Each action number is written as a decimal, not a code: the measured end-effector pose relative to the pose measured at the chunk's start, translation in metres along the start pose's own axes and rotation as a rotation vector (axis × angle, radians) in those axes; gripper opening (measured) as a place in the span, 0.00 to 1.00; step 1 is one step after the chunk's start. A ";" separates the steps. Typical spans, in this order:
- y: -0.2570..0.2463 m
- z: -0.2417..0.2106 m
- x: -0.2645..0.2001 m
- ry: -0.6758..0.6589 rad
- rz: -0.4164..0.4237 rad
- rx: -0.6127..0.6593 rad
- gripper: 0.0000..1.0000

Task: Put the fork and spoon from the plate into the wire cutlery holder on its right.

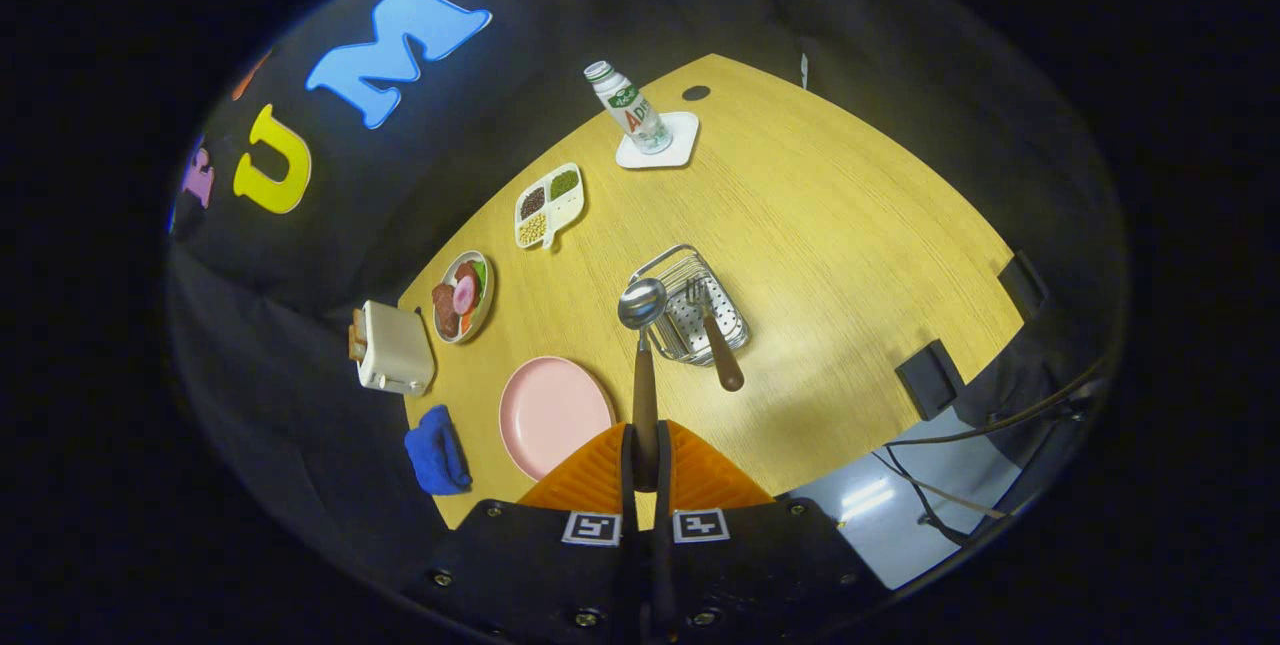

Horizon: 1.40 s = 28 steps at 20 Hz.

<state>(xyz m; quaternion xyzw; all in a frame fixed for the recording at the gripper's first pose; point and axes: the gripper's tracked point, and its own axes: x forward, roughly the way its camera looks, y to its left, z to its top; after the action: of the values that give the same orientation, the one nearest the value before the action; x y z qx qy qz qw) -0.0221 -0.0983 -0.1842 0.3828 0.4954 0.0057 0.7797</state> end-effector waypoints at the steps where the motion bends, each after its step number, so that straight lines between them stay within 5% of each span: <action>1: -0.002 0.000 0.004 0.005 -0.012 0.006 0.05; 11: 0.001 0.014 0.031 0.007 -0.073 0.021 0.11; 13: 0.003 0.016 0.031 -0.001 -0.076 0.020 0.33; 14: 0.007 0.017 0.030 -0.007 -0.064 0.017 0.34; 16: 0.005 0.016 0.024 -0.011 -0.065 0.016 0.64; 28: 0.013 0.010 0.007 -0.032 -0.040 -0.007 0.63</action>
<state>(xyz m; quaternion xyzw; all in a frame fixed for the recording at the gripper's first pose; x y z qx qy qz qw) -0.0061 -0.0923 -0.1798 0.3700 0.4905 -0.0144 0.7889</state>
